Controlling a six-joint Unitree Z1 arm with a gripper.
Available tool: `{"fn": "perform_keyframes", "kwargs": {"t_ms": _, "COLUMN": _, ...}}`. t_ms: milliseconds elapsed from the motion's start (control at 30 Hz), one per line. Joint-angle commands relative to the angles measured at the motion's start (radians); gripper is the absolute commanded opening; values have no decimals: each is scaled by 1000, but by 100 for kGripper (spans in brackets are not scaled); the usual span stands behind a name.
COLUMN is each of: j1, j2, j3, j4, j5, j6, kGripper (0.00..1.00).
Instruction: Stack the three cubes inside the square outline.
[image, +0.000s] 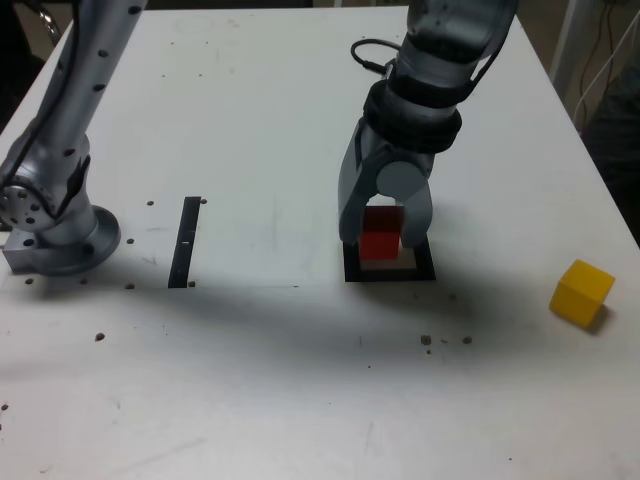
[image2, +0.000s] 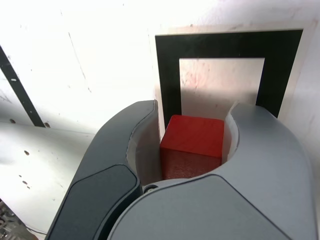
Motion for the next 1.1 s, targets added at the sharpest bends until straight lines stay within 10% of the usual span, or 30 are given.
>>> {"fn": "perform_keyframes", "kwargs": {"t_ms": 0, "j1": 4, "j2": 9, "j3": -3, "j4": -4, "j5": 1, "j6": 4, "kGripper": 25}}
{"fn": "perform_keyframes", "kwargs": {"t_ms": 367, "j1": 18, "j2": 32, "j3": -1, "j4": -35, "j5": 1, "j6": 24, "kGripper": 27}}
{"fn": "perform_keyframes", "kwargs": {"t_ms": 633, "j1": 30, "j2": 39, "j3": 13, "j4": -58, "j5": 1, "j6": 52, "kGripper": 98}}
{"fn": "perform_keyframes", "kwargs": {"t_ms": 1067, "j1": 36, "j2": 19, "j3": 32, "j4": -63, "j5": 7, "j6": 55, "kGripper": 100}}
